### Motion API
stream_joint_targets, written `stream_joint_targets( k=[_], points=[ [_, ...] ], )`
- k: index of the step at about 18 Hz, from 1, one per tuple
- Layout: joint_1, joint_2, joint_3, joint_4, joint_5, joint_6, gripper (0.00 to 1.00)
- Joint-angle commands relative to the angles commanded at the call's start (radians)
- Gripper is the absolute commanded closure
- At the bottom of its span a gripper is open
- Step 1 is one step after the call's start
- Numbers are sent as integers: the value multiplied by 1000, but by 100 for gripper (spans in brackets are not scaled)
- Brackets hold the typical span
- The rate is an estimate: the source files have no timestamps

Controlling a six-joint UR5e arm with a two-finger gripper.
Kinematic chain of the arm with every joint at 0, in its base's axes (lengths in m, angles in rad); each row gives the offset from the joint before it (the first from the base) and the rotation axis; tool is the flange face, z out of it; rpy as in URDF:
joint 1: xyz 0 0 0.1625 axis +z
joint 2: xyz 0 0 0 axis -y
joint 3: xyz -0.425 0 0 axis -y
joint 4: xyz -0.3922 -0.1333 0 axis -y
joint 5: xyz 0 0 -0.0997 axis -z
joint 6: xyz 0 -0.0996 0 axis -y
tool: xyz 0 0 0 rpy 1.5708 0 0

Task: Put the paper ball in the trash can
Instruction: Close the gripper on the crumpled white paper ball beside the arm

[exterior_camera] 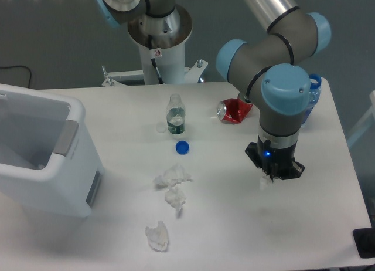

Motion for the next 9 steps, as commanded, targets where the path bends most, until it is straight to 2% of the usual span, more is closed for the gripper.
stream_joint_targets(
  k=[7,9],
  points=[
    [-29,0,26,3,0,-12,96],
    [-60,2,26,6,-8,-12,97]
  ],
)
